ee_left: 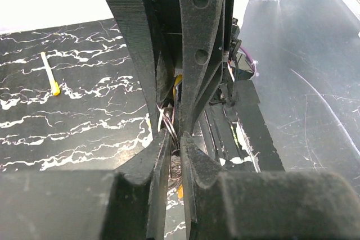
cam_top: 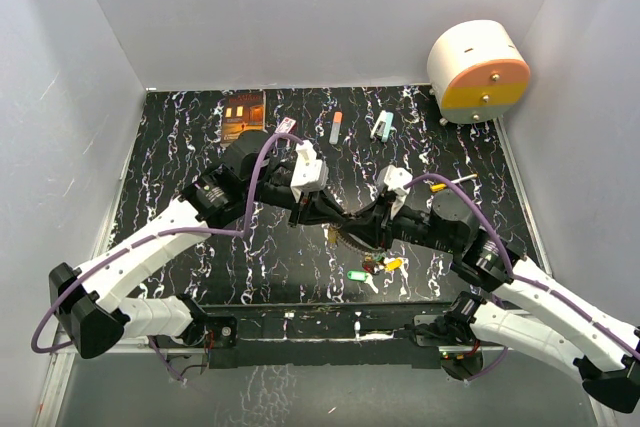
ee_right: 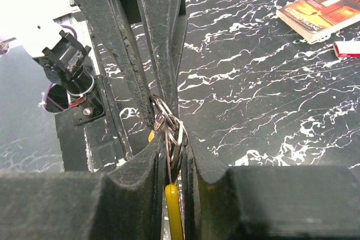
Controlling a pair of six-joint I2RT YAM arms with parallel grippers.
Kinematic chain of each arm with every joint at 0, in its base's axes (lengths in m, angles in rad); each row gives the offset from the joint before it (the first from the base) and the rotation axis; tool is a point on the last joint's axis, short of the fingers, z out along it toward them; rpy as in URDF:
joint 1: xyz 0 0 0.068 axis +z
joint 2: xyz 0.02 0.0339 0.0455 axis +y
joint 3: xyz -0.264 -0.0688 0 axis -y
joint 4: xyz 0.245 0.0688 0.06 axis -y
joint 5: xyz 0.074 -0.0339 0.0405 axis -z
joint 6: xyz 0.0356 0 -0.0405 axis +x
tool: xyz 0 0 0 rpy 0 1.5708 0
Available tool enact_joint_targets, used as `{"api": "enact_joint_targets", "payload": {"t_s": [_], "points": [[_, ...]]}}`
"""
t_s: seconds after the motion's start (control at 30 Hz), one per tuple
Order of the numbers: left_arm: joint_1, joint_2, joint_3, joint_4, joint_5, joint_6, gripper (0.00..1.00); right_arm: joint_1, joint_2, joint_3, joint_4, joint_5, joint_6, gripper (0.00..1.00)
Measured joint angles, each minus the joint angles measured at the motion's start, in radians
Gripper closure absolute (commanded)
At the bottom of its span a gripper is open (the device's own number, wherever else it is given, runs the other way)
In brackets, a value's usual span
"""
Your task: Put the keys on the keyring
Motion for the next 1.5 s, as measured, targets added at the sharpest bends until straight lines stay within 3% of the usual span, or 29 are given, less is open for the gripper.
{"api": "enact_joint_targets", "payload": {"t_s": [0.67, 1.5], "points": [[0.0, 0.036, 0.106, -0.218, -0.009, 0.171, 0.83, -0.001, 0.017, 0.045, -0.086, -0.022, -0.024, 0.92], [0.0, 0.122, 0.293, -0.409, -0.089, 0.193, 0.74, -0.006, 0.097, 0.097, -0.226, -0.002, -0.052, 0.92]]}}
